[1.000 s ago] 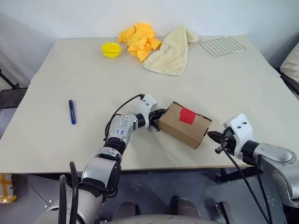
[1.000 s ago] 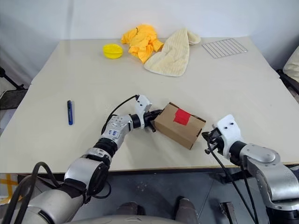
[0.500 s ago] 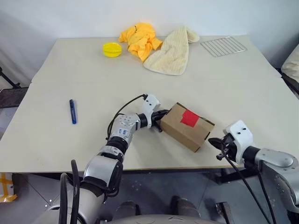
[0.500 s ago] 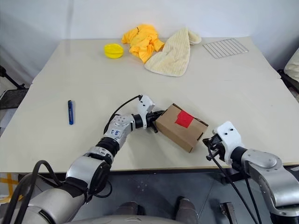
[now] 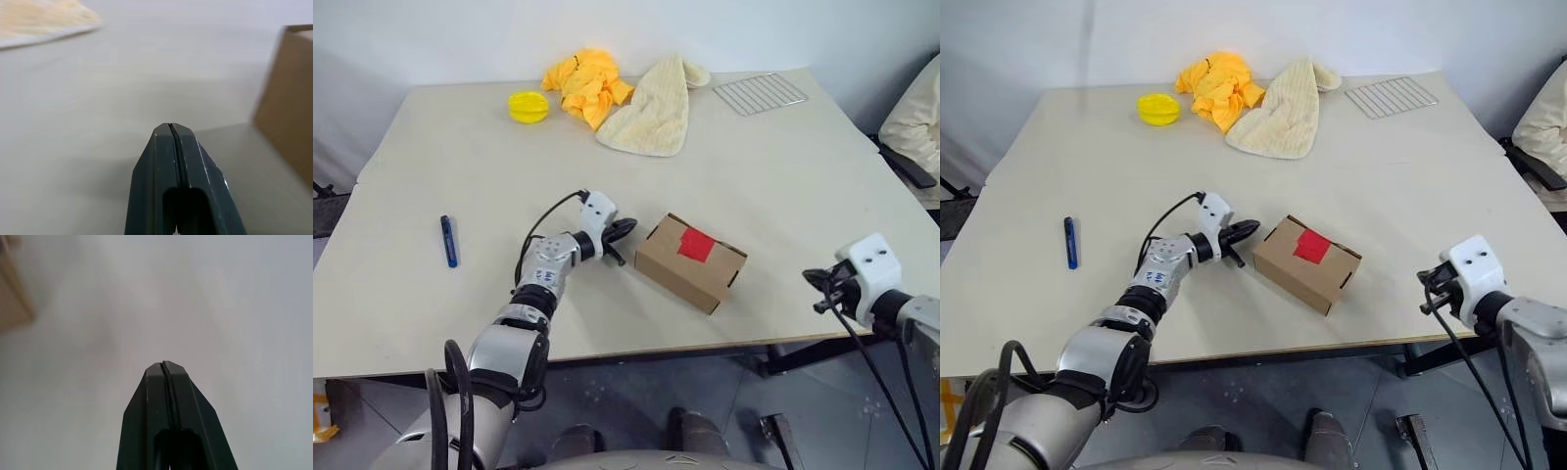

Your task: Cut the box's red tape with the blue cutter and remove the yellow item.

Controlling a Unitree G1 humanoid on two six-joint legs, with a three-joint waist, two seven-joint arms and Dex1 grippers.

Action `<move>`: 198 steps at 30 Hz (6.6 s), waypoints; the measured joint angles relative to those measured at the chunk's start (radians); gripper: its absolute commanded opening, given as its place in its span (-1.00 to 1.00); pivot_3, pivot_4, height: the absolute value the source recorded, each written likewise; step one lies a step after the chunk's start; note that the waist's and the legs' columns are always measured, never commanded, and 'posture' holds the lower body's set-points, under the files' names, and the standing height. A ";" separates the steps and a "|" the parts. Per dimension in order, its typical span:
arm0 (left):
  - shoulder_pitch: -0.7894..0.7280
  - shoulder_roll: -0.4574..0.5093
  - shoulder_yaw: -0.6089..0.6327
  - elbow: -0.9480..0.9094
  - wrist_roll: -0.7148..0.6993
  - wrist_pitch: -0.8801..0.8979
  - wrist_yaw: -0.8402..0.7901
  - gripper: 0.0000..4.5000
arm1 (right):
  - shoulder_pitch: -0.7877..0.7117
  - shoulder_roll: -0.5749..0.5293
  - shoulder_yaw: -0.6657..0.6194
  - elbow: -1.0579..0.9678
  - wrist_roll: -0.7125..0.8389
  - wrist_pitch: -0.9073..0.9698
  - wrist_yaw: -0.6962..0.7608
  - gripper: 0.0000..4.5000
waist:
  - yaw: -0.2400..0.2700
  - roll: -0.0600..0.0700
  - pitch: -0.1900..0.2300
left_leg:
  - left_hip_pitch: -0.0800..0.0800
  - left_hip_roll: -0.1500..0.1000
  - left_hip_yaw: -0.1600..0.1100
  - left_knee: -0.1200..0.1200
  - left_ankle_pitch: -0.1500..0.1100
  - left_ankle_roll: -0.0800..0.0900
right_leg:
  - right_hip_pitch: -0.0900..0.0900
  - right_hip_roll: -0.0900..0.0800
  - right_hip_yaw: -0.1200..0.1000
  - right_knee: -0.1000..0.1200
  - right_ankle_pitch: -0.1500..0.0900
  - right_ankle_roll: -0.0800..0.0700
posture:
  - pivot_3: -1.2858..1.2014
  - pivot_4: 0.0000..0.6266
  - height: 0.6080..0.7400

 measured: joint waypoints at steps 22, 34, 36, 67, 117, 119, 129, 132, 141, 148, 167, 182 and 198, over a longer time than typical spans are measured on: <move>0.557 0.037 0.192 -1.207 0.048 0.631 0.646 0.99 | -0.479 0.051 0.233 0.354 0.128 -0.199 0.439 1.00 | 0.019 -0.005 0.003 | -0.001 0.001 0.000 0.002 0.000 -0.001 | 0.000 0.000 0.000 0.000 0.001 0.002 | 0.03 -0.52 1.00; 0.563 -0.072 0.325 -1.346 0.028 0.843 0.838 0.86 | -0.548 0.096 0.279 0.434 0.087 -0.282 0.503 1.00 | 0.024 -0.005 0.003 | -0.001 0.001 0.000 0.002 0.000 -0.001 | 0.000 0.000 0.000 0.000 0.001 0.002 | 0.03 -0.52 1.00; 0.566 -0.083 0.344 -1.350 0.002 0.878 0.843 0.73 | -0.547 0.096 0.279 0.433 0.087 -0.282 0.505 1.00 | 0.023 -0.005 0.003 | -0.001 0.001 0.000 0.002 0.000 -0.001 | 0.000 0.000 0.000 -0.001 0.001 0.002 | 0.03 -0.52 1.00; 0.518 0.016 0.421 -1.253 -0.031 1.071 0.861 0.34 | -0.498 0.080 0.275 0.383 0.077 -0.257 0.487 1.00 | 0.024 -0.006 0.003 | -0.001 0.001 0.000 0.002 0.000 -0.001 | 0.000 0.000 0.000 0.000 0.001 0.002 | 0.03 -0.52 1.00; 0.484 0.139 0.454 -1.217 -0.066 1.301 0.758 -0.67 | -0.492 0.071 0.275 0.385 0.058 -0.259 0.498 1.00 | 0.018 -0.005 0.003 | 0.000 0.001 0.001 0.002 0.000 -0.002 | 0.000 0.000 0.001 0.001 0.001 0.002 | 0.03 -0.52 1.00; 0.498 0.144 0.453 -1.232 -0.067 1.307 0.749 -0.90 | -0.491 0.070 0.275 0.385 0.058 -0.259 0.498 1.00 | 0.013 -0.005 0.003 | 0.001 0.001 0.001 0.002 0.000 -0.002 | 0.000 0.000 0.001 0.001 0.001 0.002 | 0.03 -0.52 1.00; 0.570 0.248 0.391 -1.261 -0.081 1.321 0.619 -0.99 | -0.472 0.061 0.270 0.363 0.060 -0.258 0.491 1.00 | 0.008 -0.004 0.003 | 0.001 0.001 0.001 0.001 0.000 -0.002 | 0.000 0.000 0.002 0.001 0.001 0.002 | 0.03 -0.52 1.00; 0.583 0.293 0.360 -1.261 -0.081 1.330 0.572 -0.99 | -0.456 0.061 0.268 0.351 0.060 -0.257 0.483 1.00 | 0.008 -0.004 0.003 | 0.001 0.001 0.002 0.001 0.000 -0.002 | 0.000 0.000 0.002 0.001 0.001 0.002 | 0.03 -0.52 1.00; 0.557 0.314 0.333 -1.252 -0.069 1.370 0.562 -0.09 | -0.438 0.061 0.268 0.328 0.070 -0.256 0.458 1.00 | 0.024 -0.004 0.003 | 0.001 0.000 0.001 0.001 0.000 -0.002 | 0.000 0.000 0.002 0.001 0.001 0.002 | 0.03 -0.52 1.00; 0.552 0.285 0.343 -1.249 -0.047 1.348 0.594 0.15 | -0.428 0.061 0.267 0.322 0.078 -0.251 0.446 1.00 | 0.027 -0.004 0.003 | 0.001 0.000 0.001 0.002 0.000 -0.002 | 0.000 0.000 0.002 0.002 0.001 0.002 | 0.03 -0.52 1.00; 0.570 0.121 0.488 -1.241 -0.191 1.193 0.575 0.15 | -0.440 0.037 0.266 0.311 0.081 -0.227 0.458 1.00 | 0.022 -0.004 0.003 | 0.001 0.000 0.001 0.003 0.001 -0.002 | 0.000 0.000 0.002 0.002 0.001 0.002 | 0.03 -0.52 1.00; 0.539 0.124 0.521 -1.216 -0.225 1.236 0.629 -0.03 | -0.461 0.027 0.266 0.314 0.080 -0.217 0.478 1.00 | 0.020 -0.004 0.002 | 0.002 0.001 0.001 0.003 0.001 -0.002 | 0.000 0.000 0.003 0.004 0.001 0.001 | 0.03 -0.52 1.00; 0.527 0.141 0.555 -1.210 -0.254 1.283 0.676 -0.52 | -0.461 0.027 0.266 0.314 0.079 -0.214 0.478 1.00 | 0.013 -0.004 0.002 | 0.003 0.001 0.002 0.003 0.001 -0.002 | 0.000 0.000 0.004 0.006 0.000 0.000 | 0.03 -0.52 1.00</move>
